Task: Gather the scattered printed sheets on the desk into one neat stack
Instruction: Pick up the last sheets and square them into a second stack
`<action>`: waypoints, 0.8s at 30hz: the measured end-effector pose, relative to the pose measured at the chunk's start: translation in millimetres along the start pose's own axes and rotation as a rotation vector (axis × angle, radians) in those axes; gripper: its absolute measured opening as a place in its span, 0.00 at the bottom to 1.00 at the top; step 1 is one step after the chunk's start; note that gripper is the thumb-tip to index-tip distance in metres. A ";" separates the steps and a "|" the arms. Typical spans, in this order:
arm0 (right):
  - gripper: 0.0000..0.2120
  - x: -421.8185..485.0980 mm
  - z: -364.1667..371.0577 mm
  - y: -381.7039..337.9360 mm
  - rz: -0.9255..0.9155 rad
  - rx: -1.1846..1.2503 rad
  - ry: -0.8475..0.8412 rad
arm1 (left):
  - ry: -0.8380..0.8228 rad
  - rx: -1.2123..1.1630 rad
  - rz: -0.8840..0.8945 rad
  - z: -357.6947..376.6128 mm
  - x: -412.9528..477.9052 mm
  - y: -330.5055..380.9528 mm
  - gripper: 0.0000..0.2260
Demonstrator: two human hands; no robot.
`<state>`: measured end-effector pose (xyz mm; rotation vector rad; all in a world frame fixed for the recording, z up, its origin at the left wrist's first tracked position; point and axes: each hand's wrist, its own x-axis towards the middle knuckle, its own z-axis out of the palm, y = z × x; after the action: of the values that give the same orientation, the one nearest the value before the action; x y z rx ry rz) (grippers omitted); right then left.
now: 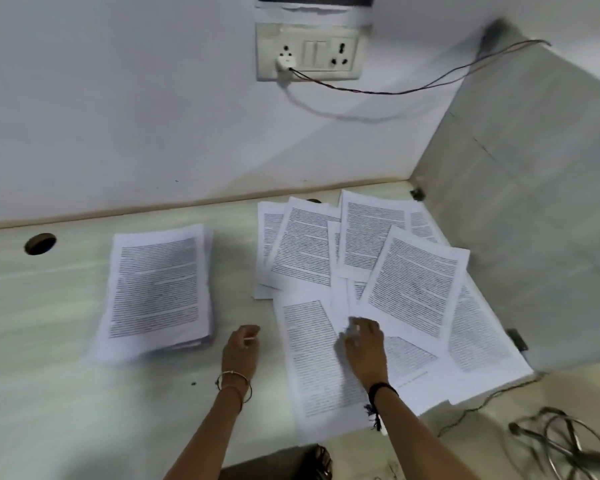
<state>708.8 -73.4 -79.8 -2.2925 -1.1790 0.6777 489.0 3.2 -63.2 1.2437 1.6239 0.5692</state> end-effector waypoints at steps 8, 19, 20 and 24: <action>0.27 23.1 -64.3 84.8 0.398 0.145 0.359 | -0.261 -0.011 -0.046 79.0 -20.2 23.5 0.16; 0.23 83.2 -93.8 103.8 0.527 0.302 0.271 | -0.261 0.054 0.034 137.9 23.6 79.6 0.11; 0.15 87.5 -96.4 101.7 0.497 0.373 0.272 | -0.261 0.056 0.039 140.1 29.8 84.3 0.11; 0.05 120.4 -109.8 92.1 0.379 0.430 0.321 | -0.204 0.010 0.031 149.1 63.1 101.9 0.11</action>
<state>893.1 -40.6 -76.8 -2.1546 -0.4056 0.5934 668.0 70.4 -68.3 1.2931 1.4407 0.4384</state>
